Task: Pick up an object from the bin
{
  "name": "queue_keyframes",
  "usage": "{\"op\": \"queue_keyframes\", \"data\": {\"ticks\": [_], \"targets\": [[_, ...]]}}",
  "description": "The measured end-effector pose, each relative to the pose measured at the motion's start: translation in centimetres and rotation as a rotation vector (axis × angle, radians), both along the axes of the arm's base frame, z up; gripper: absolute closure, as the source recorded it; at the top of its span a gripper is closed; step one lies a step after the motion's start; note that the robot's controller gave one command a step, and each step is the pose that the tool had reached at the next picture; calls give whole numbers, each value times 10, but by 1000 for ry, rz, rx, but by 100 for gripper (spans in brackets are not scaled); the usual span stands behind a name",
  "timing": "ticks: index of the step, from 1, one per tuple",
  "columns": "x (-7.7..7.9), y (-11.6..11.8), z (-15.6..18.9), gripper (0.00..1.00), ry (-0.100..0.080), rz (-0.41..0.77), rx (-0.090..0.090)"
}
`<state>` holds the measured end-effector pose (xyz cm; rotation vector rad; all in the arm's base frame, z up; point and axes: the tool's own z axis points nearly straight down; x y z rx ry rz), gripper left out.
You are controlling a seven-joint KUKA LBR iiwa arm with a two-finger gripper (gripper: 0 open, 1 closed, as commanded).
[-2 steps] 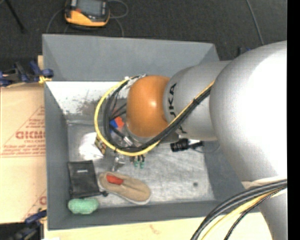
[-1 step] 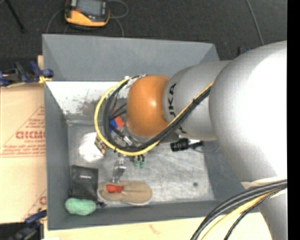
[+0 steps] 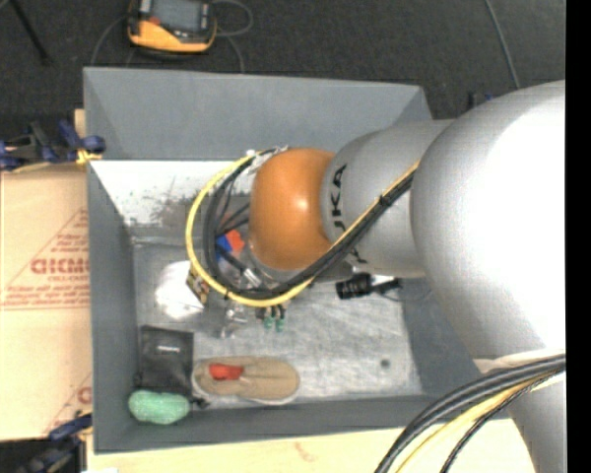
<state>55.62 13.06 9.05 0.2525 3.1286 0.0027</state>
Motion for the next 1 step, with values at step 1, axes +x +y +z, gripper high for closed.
{"op": "queue_keyframes", "data": {"ticks": [1], "targets": [[0,0,0,0,0,-2,0]]}}
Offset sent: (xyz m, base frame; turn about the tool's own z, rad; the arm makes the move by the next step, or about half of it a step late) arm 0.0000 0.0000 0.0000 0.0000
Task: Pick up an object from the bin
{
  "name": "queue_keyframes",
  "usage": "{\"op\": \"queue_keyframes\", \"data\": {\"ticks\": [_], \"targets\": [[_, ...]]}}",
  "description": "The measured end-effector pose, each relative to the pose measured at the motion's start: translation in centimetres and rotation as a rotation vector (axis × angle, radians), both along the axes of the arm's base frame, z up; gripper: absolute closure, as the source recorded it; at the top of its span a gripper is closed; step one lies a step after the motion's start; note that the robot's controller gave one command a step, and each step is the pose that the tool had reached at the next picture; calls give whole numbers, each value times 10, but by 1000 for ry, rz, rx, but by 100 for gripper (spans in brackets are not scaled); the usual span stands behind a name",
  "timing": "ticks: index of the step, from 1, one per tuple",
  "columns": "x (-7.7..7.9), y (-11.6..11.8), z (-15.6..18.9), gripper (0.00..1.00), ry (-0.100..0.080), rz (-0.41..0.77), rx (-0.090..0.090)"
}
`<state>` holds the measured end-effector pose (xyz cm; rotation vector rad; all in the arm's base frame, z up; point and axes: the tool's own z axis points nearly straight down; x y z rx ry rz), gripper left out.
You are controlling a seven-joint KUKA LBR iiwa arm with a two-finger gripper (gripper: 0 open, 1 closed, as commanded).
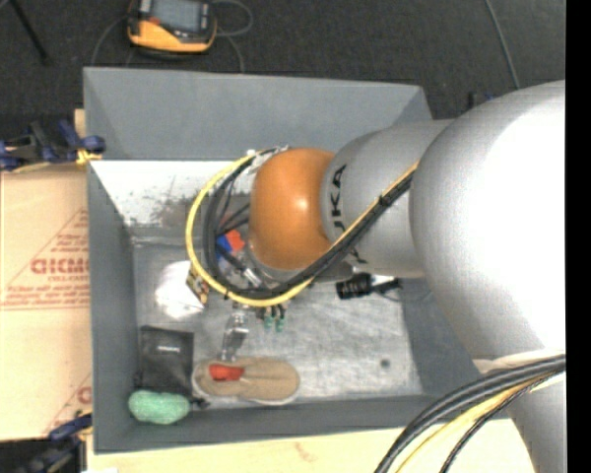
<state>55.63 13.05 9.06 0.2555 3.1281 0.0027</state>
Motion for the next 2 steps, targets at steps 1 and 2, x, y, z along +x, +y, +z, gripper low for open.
{"op": "queue_keyframes", "data": {"ticks": [1,2], "targets": [[0,0,0,100,0,-2,0],[0,0,0,100,0,-2,0]]}}
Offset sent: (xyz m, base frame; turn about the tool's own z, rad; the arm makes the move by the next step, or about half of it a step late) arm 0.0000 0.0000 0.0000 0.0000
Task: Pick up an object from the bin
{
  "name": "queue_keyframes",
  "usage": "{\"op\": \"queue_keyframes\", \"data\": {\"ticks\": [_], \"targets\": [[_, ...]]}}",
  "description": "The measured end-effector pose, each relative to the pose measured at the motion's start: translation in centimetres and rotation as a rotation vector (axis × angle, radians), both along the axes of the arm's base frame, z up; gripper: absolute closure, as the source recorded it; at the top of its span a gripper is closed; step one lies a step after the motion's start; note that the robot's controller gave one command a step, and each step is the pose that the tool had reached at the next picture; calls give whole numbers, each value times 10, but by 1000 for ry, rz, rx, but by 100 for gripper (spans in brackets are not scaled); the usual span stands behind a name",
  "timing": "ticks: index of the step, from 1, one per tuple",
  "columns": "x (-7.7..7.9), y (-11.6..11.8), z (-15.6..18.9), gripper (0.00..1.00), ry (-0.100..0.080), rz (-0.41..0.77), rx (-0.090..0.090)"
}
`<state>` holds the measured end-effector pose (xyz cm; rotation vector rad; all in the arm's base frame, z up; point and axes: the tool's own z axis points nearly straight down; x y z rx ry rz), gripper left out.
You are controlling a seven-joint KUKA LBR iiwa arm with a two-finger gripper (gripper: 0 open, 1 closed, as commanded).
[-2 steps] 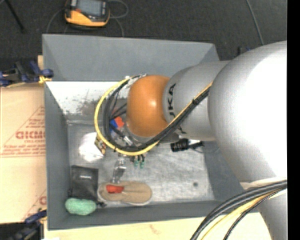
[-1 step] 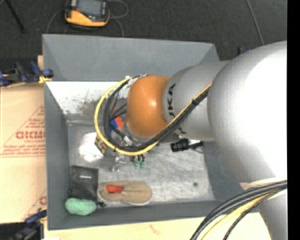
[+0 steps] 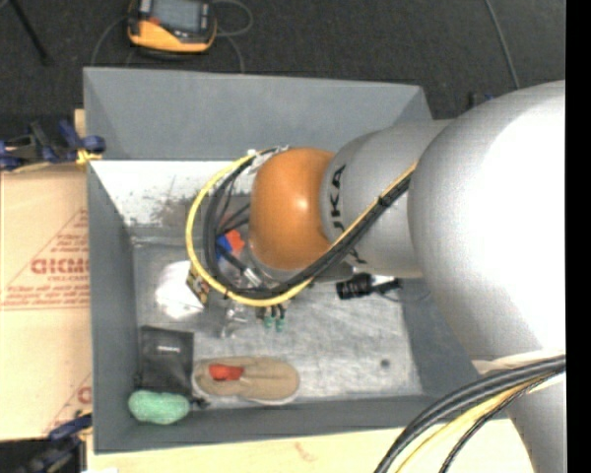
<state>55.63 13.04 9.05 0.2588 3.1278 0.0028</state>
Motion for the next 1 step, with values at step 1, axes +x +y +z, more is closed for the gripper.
{"op": "queue_keyframes", "data": {"ticks": [1], "targets": [[-1,1,28,100,10,-40,-3]]}}
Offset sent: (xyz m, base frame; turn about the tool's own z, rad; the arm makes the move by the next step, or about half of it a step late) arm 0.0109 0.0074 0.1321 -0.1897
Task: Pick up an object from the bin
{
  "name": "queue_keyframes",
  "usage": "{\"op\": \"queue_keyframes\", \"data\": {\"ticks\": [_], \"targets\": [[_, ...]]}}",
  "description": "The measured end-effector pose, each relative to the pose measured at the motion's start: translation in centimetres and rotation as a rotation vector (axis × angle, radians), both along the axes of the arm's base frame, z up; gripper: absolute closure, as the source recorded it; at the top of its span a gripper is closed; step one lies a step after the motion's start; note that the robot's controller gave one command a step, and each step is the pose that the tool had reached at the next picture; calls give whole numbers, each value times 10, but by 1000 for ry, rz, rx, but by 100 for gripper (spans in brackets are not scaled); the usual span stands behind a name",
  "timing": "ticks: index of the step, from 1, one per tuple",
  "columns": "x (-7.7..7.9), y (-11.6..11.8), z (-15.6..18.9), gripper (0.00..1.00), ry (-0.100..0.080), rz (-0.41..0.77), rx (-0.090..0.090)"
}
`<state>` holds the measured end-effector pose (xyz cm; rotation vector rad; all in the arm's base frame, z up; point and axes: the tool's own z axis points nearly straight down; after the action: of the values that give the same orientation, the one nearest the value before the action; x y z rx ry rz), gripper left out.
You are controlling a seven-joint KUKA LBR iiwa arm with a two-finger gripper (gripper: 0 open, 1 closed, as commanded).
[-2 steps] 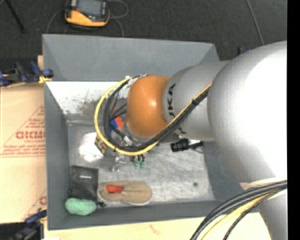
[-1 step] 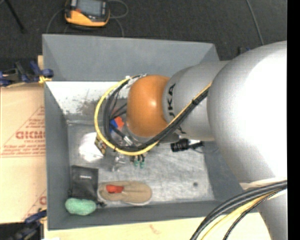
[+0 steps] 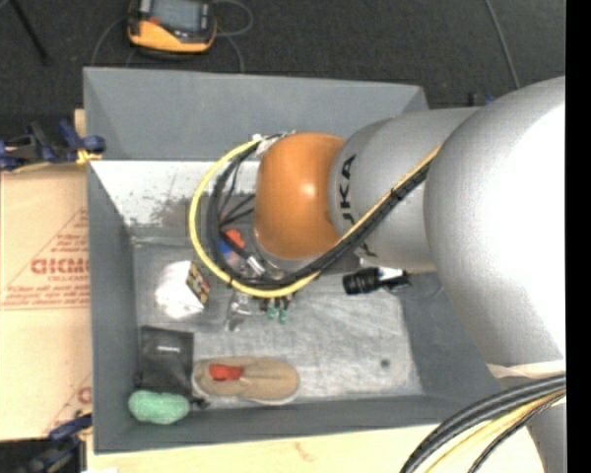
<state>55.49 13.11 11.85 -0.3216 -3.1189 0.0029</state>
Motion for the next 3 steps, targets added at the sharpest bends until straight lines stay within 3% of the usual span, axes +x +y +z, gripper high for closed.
{"op": "queue_keyframes", "data": {"ticks": [1,2,3], "targets": [[7,3,54,100,-7,48,0],[11,7,67,100,-17,226,2],[-29,18,53,0,-8,507,2]]}}
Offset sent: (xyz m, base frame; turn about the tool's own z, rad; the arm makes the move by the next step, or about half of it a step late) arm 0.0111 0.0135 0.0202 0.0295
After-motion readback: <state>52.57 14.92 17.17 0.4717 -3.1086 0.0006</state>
